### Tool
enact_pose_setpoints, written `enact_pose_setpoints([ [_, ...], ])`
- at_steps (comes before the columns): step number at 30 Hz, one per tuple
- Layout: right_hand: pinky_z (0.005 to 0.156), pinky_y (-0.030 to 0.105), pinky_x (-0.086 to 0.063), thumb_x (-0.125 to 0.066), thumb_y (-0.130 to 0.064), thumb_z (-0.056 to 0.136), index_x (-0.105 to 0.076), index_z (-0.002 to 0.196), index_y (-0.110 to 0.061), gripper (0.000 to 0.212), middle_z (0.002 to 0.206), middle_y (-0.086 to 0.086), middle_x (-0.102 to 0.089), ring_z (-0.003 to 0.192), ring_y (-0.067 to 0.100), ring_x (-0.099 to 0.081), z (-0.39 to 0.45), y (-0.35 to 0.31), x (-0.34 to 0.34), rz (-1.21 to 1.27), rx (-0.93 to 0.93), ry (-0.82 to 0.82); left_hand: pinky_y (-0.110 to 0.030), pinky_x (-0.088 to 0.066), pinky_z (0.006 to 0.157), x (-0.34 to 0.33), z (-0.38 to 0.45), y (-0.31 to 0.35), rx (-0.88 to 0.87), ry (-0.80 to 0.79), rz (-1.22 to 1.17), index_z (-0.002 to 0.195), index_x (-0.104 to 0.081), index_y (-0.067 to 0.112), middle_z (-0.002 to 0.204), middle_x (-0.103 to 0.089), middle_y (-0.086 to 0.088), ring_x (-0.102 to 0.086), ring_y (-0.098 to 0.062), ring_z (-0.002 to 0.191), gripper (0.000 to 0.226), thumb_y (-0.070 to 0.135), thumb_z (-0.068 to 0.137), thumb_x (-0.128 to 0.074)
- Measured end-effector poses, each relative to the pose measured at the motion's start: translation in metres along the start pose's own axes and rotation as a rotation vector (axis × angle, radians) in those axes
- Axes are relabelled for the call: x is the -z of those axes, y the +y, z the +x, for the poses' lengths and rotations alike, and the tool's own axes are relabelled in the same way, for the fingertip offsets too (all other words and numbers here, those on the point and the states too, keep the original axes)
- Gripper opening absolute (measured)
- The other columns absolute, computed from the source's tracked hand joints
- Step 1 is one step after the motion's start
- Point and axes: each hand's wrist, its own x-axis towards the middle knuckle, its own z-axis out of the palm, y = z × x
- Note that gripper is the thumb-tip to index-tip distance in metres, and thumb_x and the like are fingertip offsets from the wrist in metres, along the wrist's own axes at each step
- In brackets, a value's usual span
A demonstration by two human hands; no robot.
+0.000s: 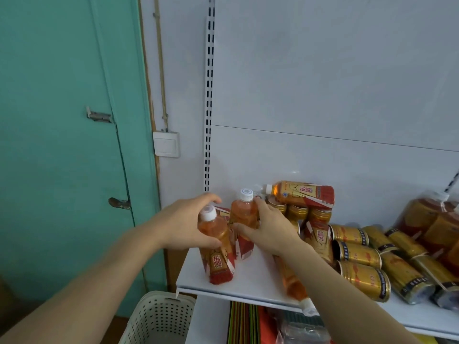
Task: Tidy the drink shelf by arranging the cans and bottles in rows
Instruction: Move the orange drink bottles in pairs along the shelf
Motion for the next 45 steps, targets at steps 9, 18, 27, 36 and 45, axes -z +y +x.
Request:
enact_pose_setpoints([
  [9,0.079,0.035,-0.064,-0.074,-0.066,0.071,-0.046,0.127,-0.039,0.067,0.104,-0.016,-0.071,0.091,0.009,-0.071,0.007,0.005,-0.009,0.159,0.054,-0.028,-0.022,-0.052,0.09,-0.02,-0.002,-0.024,0.06,0.153,-0.159,0.155,-0.031,0.05,0.142,-0.053,0.021,-0.059,-0.008,0.124,0.098,0.055,0.076,-0.089],
  [18,0.089,0.025,-0.06,-0.086,-0.041,0.079,-0.027,0.156,-0.039,0.097,0.115,-0.019,-0.072,0.101,0.0,-0.071,-0.015,0.006,-0.019,0.324,0.151,-0.071,-0.024,-0.055,0.094,-0.07,-0.022,-0.047,0.184,0.265,-0.472,0.137,-0.04,0.045,0.132,-0.059,0.023,-0.064,-0.006,0.118,0.082,0.046,0.074,-0.093],
  [27,0.093,0.019,-0.054,-0.088,-0.049,0.084,-0.022,0.157,-0.049,0.099,0.121,-0.036,-0.061,0.112,-0.006,-0.062,-0.038,0.0,-0.025,0.381,0.07,0.032,-0.017,-0.052,0.093,-0.077,-0.021,-0.044,0.098,0.298,-0.445,0.139,-0.044,0.047,0.122,-0.057,0.037,-0.058,0.011,0.114,0.066,0.05,0.085,-0.083],
  [36,0.09,0.02,-0.059,-0.09,-0.051,0.08,-0.039,0.152,-0.047,0.088,0.115,-0.029,-0.071,0.108,-0.011,-0.067,-0.094,0.002,0.02,0.429,-0.024,0.313,-0.037,-0.057,0.101,-0.071,-0.017,0.007,-0.127,0.392,-0.634,0.139,-0.051,0.047,0.124,-0.066,0.032,-0.066,0.003,0.114,0.065,0.06,0.083,-0.081],
  [45,0.093,0.03,-0.058,-0.076,-0.075,0.074,-0.042,0.152,-0.046,0.091,0.122,-0.025,-0.072,0.113,-0.005,-0.066,-0.187,0.05,0.087,0.362,-0.093,0.588,-0.021,-0.056,0.093,-0.09,-0.01,0.131,-0.386,0.373,-0.676,0.137,-0.048,0.058,0.13,-0.065,0.03,-0.066,0.001,0.118,0.053,0.054,0.092,-0.075],
])
